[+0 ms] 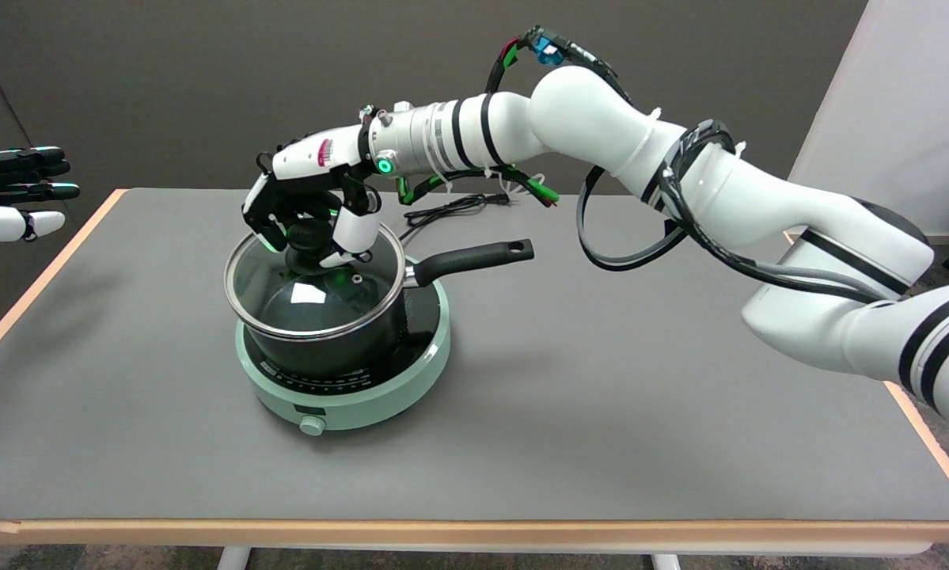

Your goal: Place the pot lid onto the pot.

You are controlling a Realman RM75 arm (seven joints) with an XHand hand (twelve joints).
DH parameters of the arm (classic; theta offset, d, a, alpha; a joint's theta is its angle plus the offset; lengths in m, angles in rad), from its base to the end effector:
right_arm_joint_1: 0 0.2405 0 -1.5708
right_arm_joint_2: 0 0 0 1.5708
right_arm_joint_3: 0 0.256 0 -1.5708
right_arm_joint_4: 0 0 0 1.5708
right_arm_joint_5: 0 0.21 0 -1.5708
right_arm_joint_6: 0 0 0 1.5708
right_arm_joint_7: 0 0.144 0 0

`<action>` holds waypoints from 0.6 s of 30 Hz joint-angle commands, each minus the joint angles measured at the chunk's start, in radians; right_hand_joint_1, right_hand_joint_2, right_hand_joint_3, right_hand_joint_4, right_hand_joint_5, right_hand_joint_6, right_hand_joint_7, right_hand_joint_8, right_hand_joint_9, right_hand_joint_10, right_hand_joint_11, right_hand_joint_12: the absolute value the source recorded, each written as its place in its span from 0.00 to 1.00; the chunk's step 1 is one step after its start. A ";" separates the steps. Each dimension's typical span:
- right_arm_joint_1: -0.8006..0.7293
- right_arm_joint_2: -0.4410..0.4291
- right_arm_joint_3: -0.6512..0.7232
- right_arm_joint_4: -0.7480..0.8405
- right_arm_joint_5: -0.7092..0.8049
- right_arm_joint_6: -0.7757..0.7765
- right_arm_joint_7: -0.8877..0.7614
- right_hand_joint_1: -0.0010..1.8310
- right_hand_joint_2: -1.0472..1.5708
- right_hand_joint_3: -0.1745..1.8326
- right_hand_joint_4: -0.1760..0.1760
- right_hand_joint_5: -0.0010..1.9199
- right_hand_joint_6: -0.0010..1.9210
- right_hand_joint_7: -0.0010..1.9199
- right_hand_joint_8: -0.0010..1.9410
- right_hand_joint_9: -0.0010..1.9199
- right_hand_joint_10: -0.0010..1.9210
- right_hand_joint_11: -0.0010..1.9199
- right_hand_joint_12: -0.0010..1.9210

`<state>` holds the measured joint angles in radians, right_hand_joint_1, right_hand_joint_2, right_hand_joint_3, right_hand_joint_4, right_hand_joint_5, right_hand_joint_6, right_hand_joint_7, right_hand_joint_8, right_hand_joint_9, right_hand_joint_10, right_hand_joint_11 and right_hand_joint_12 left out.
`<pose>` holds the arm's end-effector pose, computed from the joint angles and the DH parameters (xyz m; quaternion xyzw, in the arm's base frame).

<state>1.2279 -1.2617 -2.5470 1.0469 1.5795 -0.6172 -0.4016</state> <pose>-0.0783 -0.4871 0.0995 0.9259 -0.1235 -0.1171 0.3371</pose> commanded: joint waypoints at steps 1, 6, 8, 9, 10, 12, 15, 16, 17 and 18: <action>0.008 -0.006 -0.002 -0.001 -0.005 -0.014 0.032 0.82 0.71 0.48 1.00 0.32 0.71 0.42 0.73 0.39 0.91 0.38 1.00; 0.005 -0.006 -0.002 -0.001 -0.006 -0.019 0.032 0.82 0.71 0.48 1.00 0.32 0.71 0.42 0.73 0.39 0.91 0.38 1.00; 0.003 -0.005 0.001 -0.001 -0.006 -0.019 0.032 0.82 0.71 0.48 1.00 0.32 0.71 0.42 0.73 0.39 0.92 0.38 1.00; 0.003 -0.005 0.001 -0.001 -0.006 -0.019 0.032 0.82 0.71 0.48 1.00 0.32 0.71 0.42 0.73 0.39 0.92 0.38 1.00; 0.003 -0.005 0.003 -0.001 -0.006 -0.019 0.032 0.82 0.71 0.48 1.00 0.32 0.71 0.42 0.73 0.39 0.92 0.38 1.00; 0.002 -0.002 0.005 0.001 -0.006 -0.019 0.030 0.82 0.71 0.49 1.00 0.32 0.71 0.42 0.73 0.39 0.92 0.38 1.00; -0.003 0.002 0.014 0.009 -0.006 -0.019 0.025 0.82 0.71 0.49 1.00 0.32 0.71 0.42 0.73 0.39 0.92 0.37 1.00; -0.004 0.002 0.015 0.010 -0.006 -0.019 0.025 0.82 0.71 0.48 1.00 0.32 0.70 0.42 0.73 0.39 0.91 0.36 1.00; -0.004 0.002 0.016 0.010 -0.006 -0.019 0.025 0.82 0.72 0.47 1.00 0.32 0.69 0.42 0.73 0.39 0.91 0.35 1.00; -0.004 0.002 0.017 0.010 -0.005 -0.019 0.025 0.82 0.72 0.45 1.00 0.32 0.68 0.42 0.72 0.39 0.90 0.35 1.00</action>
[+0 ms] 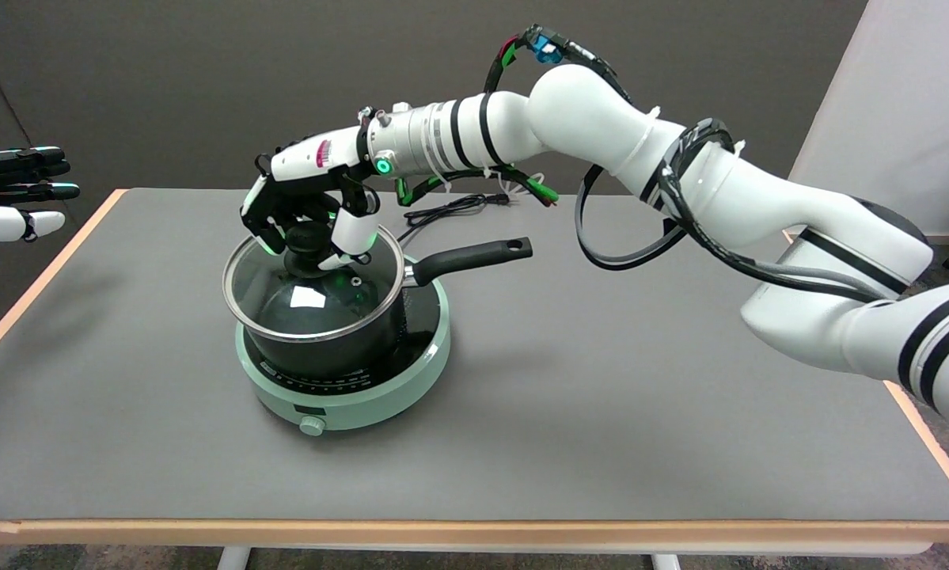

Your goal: Place the pot lid onto the pot.

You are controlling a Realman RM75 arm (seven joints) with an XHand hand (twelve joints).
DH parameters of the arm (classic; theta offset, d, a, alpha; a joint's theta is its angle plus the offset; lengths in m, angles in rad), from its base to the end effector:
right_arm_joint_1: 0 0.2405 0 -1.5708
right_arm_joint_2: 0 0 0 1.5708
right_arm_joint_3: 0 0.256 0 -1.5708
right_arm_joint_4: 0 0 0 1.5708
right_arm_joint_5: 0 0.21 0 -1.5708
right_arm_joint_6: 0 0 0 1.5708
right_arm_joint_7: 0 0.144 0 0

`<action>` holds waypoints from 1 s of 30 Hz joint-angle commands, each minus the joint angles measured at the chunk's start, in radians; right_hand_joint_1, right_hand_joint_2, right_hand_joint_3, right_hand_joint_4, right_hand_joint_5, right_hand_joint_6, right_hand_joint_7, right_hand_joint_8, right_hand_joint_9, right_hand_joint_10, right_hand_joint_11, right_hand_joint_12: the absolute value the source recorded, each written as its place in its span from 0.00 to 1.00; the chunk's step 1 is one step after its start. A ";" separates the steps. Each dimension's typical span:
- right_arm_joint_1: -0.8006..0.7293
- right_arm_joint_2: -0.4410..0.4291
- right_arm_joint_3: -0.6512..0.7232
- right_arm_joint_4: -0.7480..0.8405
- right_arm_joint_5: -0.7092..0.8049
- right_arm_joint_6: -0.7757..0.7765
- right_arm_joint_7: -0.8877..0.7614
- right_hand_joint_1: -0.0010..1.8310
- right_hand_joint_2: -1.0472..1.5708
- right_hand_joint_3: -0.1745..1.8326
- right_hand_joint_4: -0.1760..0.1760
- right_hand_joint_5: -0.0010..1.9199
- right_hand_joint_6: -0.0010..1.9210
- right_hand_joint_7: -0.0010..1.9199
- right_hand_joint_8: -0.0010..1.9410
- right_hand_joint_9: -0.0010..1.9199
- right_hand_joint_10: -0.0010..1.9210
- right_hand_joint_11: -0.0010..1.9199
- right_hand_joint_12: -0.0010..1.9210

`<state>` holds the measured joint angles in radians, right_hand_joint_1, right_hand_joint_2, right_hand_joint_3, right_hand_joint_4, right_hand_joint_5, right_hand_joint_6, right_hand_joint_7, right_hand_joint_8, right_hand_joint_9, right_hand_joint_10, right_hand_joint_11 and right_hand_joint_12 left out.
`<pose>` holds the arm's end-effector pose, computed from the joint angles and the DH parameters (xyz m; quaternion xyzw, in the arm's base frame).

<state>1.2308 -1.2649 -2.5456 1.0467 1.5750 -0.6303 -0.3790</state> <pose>-0.0781 -0.4861 0.0981 0.9251 -0.1334 -0.1183 0.3352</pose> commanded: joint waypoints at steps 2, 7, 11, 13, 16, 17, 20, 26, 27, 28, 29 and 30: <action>-0.007 0.006 0.017 0.010 0.000 -0.006 0.002 0.81 0.75 0.37 1.00 0.34 0.63 0.41 0.68 0.38 0.88 0.34 1.00; -0.007 0.006 0.019 0.010 0.000 -0.006 0.002 0.81 0.77 0.33 1.00 0.34 0.59 0.41 0.67 0.38 0.87 0.31 1.00; -0.007 0.006 0.019 0.010 0.000 -0.006 0.002 0.81 0.77 0.31 1.00 0.34 0.58 0.40 0.67 0.38 0.86 0.29 1.00; -0.007 0.006 0.019 0.010 0.000 -0.006 0.002 0.81 0.77 0.32 1.00 0.34 0.58 0.41 0.67 0.38 0.86 0.29 1.00; -0.007 0.005 0.019 0.010 0.000 -0.006 0.002 0.81 0.79 0.27 1.00 0.34 0.56 0.41 0.66 0.38 0.84 0.27 1.00; -0.007 0.005 0.019 0.010 0.000 -0.006 0.002 0.81 0.79 0.27 1.00 0.34 0.56 0.41 0.66 0.38 0.84 0.26 1.00; -0.010 0.005 0.019 0.010 0.000 -0.005 0.002 0.81 0.79 0.25 1.00 0.34 0.55 0.41 0.65 0.38 0.83 0.26 1.00; -0.016 0.005 0.023 0.010 0.000 -0.005 0.002 0.87 0.76 0.32 1.00 0.35 0.53 0.42 0.53 0.38 0.81 0.25 1.00; -0.018 0.005 0.028 0.010 0.000 -0.005 0.002 0.89 0.74 0.36 1.00 0.35 0.53 0.42 0.48 0.38 0.80 0.24 1.00; -0.020 0.005 0.031 0.010 0.000 -0.005 0.002 0.89 0.75 0.35 1.00 0.35 0.53 0.42 0.48 0.38 0.80 0.24 1.00; -0.021 0.005 0.032 0.010 0.000 -0.005 0.002 0.89 0.75 0.34 1.00 0.35 0.53 0.42 0.47 0.38 0.80 0.24 1.00; -0.022 0.005 0.033 0.010 0.000 -0.005 0.002 0.89 0.75 0.34 1.00 0.35 0.52 0.42 0.47 0.38 0.80 0.24 1.00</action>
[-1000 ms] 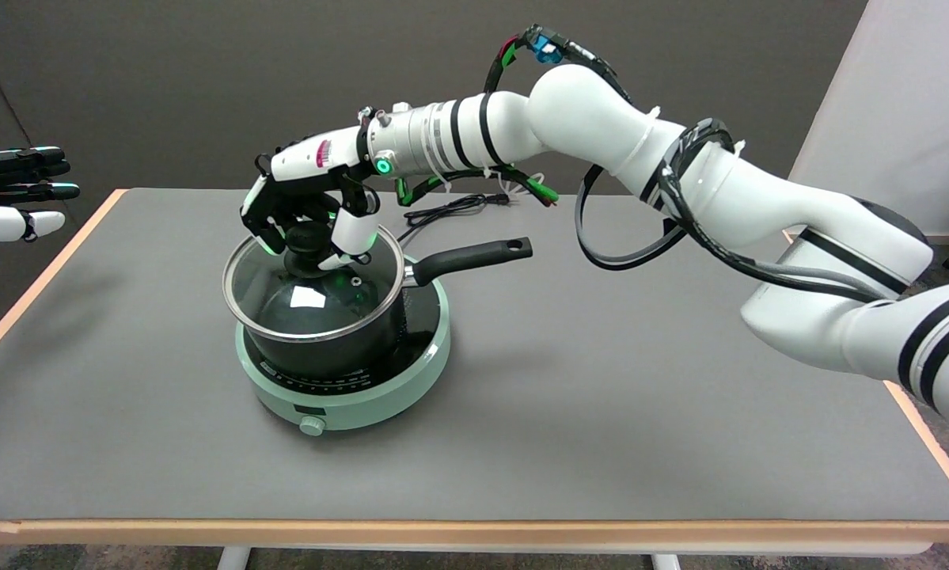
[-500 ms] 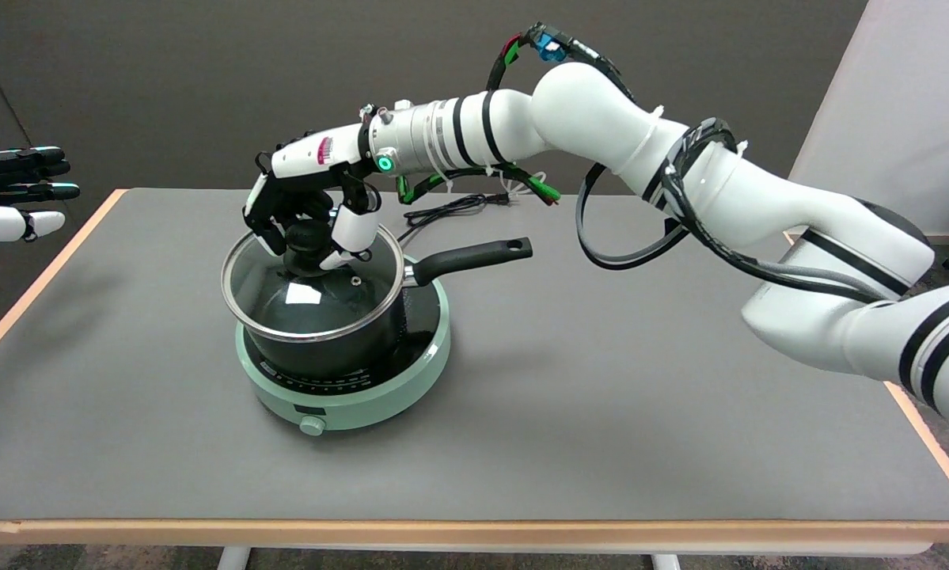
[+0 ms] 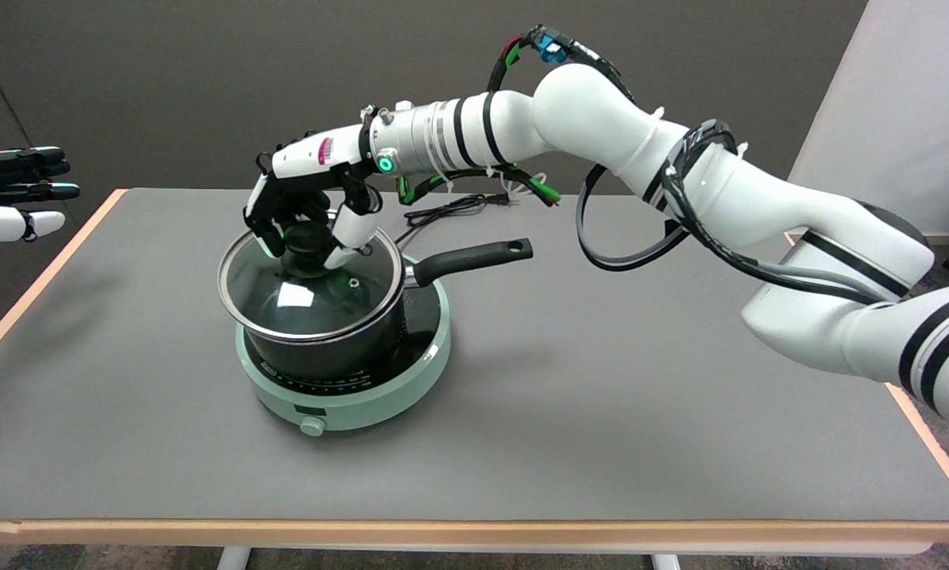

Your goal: Place the pot lid onto the pot.

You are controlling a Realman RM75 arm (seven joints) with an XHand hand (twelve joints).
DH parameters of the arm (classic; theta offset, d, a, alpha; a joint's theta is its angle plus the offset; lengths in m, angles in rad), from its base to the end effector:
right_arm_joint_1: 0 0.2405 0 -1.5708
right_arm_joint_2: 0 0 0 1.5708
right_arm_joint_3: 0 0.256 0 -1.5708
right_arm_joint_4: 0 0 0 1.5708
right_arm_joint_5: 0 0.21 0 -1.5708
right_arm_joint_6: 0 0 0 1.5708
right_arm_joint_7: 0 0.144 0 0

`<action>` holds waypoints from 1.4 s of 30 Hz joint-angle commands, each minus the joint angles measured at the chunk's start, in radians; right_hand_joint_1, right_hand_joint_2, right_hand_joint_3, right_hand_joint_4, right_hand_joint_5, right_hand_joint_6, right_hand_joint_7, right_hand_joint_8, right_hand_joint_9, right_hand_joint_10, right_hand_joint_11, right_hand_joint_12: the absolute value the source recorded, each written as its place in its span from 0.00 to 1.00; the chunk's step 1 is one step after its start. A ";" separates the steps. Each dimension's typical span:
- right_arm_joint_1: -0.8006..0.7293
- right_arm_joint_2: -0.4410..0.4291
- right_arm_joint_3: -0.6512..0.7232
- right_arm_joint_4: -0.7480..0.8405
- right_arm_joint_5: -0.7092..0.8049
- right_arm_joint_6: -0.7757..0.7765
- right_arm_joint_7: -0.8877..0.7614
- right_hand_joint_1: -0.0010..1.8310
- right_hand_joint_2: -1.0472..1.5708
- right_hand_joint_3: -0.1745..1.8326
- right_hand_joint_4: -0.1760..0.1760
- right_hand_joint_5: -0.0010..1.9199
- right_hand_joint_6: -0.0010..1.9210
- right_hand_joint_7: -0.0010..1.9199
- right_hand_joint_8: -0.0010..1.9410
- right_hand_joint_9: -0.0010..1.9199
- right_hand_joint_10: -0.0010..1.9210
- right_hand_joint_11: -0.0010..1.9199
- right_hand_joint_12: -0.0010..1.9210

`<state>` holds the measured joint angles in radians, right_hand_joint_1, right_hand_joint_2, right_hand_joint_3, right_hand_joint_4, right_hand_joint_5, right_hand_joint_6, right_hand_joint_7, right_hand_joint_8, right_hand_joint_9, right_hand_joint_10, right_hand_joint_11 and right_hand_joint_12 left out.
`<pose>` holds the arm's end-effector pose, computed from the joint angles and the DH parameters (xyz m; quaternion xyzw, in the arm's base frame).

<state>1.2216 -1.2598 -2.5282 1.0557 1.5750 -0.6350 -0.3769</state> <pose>-0.0771 -0.4852 0.1001 0.9255 -0.1374 -0.1126 0.3346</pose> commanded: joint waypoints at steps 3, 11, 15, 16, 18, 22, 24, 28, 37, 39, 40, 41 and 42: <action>-0.013 0.000 0.016 0.003 0.000 0.000 0.000 0.89 0.76 0.33 1.00 0.36 0.52 0.43 0.45 0.38 0.79 0.23 1.00; -0.006 0.000 0.017 0.007 0.000 -0.002 0.000 0.89 0.79 0.29 1.00 0.36 0.50 0.43 0.41 0.33 0.85 0.17 1.00; -0.005 -0.001 0.024 0.011 -0.003 -0.006 0.000 0.68 0.74 0.51 1.00 0.35 0.51 0.43 0.37 0.35 0.65 0.10 1.00; -0.005 -0.002 0.026 0.012 -0.007 -0.010 0.000 0.68 0.73 0.52 1.00 0.35 0.51 0.43 0.36 0.34 0.65 0.08 1.00; -0.005 -0.003 0.027 0.015 -0.019 -0.016 0.005 0.67 0.74 0.51 1.00 0.35 0.50 0.43 0.34 0.35 0.62 0.06 1.00; -0.006 -0.003 0.027 0.017 -0.022 -0.021 0.007 0.65 0.74 0.53 1.00 0.35 0.50 0.44 0.31 0.34 0.60 0.03 1.00; -0.006 -0.002 0.027 0.017 -0.022 -0.022 0.007 0.64 0.74 0.54 1.00 0.36 0.50 0.44 0.28 0.34 0.57 0.04 1.00; -0.008 0.000 0.030 0.018 -0.022 -0.022 0.007 0.61 0.73 0.55 1.00 0.38 0.44 0.46 0.23 0.35 0.52 0.06 1.00; -0.015 0.003 0.038 0.018 -0.024 -0.019 0.004 0.61 0.73 0.56 1.00 0.38 0.43 0.46 0.22 0.36 0.50 0.07 1.00; -0.015 0.003 0.038 0.018 -0.024 -0.018 0.003 0.61 0.73 0.56 1.00 0.38 0.43 0.46 0.22 0.36 0.50 0.07 1.00; -0.015 0.003 0.038 0.016 -0.024 -0.017 0.002 0.61 0.73 0.56 1.00 0.38 0.43 0.46 0.22 0.36 0.50 0.07 1.00; -0.016 0.003 0.038 0.015 -0.024 -0.017 0.001 0.61 0.73 0.56 1.00 0.38 0.43 0.46 0.22 0.36 0.50 0.07 1.00; -0.016 0.004 0.038 0.013 -0.024 -0.016 0.001 0.61 0.73 0.56 1.00 0.38 0.42 0.46 0.22 0.36 0.49 0.07 1.00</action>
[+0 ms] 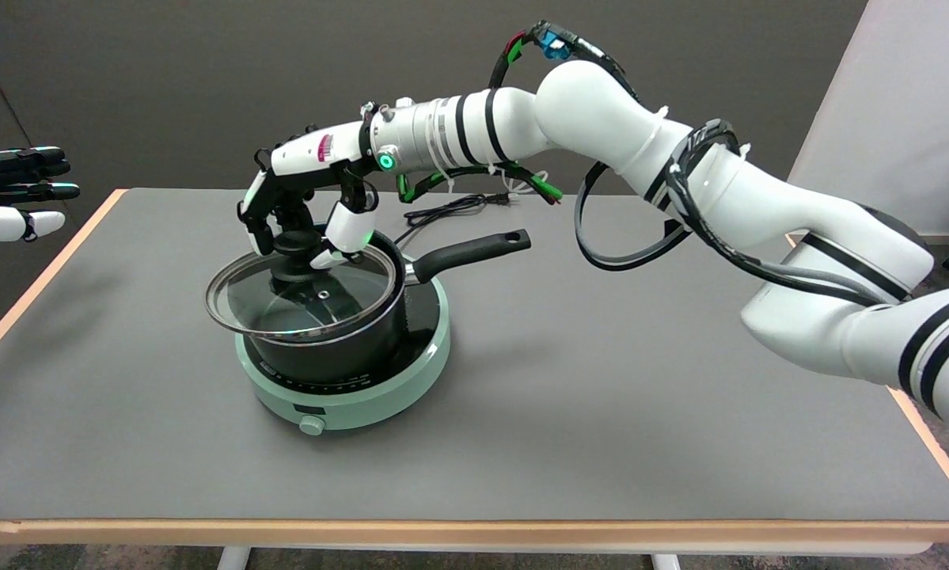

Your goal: Place the pot lid onto the pot.

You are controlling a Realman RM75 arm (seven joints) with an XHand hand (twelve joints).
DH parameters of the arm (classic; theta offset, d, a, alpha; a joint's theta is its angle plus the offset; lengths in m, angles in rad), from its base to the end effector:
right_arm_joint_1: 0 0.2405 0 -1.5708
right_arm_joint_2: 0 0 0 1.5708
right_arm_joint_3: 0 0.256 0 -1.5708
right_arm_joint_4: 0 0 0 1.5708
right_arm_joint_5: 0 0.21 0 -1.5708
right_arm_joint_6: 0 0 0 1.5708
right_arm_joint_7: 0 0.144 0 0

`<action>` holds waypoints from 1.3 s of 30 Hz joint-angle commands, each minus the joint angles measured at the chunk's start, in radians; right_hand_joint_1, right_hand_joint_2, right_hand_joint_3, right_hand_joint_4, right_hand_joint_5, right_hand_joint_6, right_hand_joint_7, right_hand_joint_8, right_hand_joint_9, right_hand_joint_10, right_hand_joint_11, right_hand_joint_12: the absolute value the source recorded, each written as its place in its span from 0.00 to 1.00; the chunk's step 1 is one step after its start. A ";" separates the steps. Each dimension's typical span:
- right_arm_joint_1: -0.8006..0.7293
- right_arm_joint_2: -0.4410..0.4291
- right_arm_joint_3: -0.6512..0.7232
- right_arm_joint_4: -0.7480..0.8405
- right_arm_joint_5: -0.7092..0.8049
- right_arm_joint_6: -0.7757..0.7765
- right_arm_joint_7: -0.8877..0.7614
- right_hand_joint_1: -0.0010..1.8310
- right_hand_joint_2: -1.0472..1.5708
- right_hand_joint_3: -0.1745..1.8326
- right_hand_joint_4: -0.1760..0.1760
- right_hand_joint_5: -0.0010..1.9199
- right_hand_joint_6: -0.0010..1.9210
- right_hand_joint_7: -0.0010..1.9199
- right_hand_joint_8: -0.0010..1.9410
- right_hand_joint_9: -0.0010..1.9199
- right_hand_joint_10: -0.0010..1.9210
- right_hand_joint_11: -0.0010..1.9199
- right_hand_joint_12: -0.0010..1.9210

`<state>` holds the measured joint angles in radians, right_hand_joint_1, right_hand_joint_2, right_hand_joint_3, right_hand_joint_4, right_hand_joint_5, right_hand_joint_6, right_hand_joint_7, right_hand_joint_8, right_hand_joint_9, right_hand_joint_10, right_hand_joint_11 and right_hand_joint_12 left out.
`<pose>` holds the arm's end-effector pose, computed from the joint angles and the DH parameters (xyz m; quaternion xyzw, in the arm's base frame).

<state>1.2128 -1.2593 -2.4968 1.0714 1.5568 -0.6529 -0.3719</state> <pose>-0.0731 -0.4833 0.1007 0.9270 -0.1366 -0.1089 0.3319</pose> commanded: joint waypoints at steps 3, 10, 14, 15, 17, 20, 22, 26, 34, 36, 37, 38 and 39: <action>-0.009 0.004 0.007 -0.010 -0.007 0.005 -0.005 0.61 0.73 0.55 1.00 0.38 0.42 0.46 0.22 0.36 0.49 0.07 1.00; -0.022 0.013 0.030 -0.013 -0.067 0.005 -0.005 0.61 0.73 0.56 1.00 0.39 0.39 0.46 0.22 0.36 0.49 0.06 1.00; -0.037 0.021 0.053 -0.013 -0.099 0.007 -0.005 0.61 0.72 0.57 1.00 0.39 0.37 0.46 0.21 0.37 0.47 0.06 1.00; -0.039 0.022 0.055 -0.013 -0.102 0.010 -0.005 0.60 0.72 0.56 1.00 0.39 0.36 0.46 0.21 0.37 0.47 0.05 1.00; -0.044 0.025 0.063 -0.012 -0.108 0.017 -0.005 0.59 0.71 0.56 1.00 0.39 0.36 0.46 0.20 0.37 0.45 0.05 1.00; -0.046 0.027 0.066 -0.011 -0.109 0.018 -0.005 0.59 0.69 0.57 0.99 0.39 0.35 0.45 0.21 0.39 0.42 0.04 1.00; -0.047 0.030 0.066 -0.007 -0.109 0.018 -0.005 0.60 0.68 0.58 1.00 0.38 0.36 0.45 0.22 0.39 0.41 0.04 1.00; -0.049 0.032 0.066 -0.004 -0.109 0.018 -0.005 0.59 0.67 0.57 1.00 0.38 0.36 0.45 0.22 0.40 0.40 0.04 1.00; -0.052 0.033 0.078 0.000 -0.105 0.018 -0.005 0.59 0.67 0.57 1.00 0.38 0.36 0.45 0.22 0.40 0.40 0.04 1.00; -0.054 0.034 0.083 0.005 -0.105 0.018 -0.005 0.59 0.67 0.57 1.00 0.38 0.36 0.45 0.22 0.40 0.40 0.04 1.00; -0.055 0.035 0.086 0.008 -0.106 0.018 -0.005 0.59 0.67 0.57 1.00 0.38 0.36 0.45 0.22 0.40 0.39 0.04 1.00; -0.057 0.036 0.088 0.011 -0.107 0.018 -0.004 0.59 0.67 0.57 1.00 0.38 0.36 0.45 0.22 0.40 0.39 0.04 1.00; -0.059 0.036 0.090 0.015 -0.107 0.019 -0.003 0.59 0.67 0.57 1.00 0.38 0.36 0.45 0.22 0.40 0.39 0.04 1.00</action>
<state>1.1694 -1.2323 -2.4338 1.0672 1.4627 -0.6376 -0.3762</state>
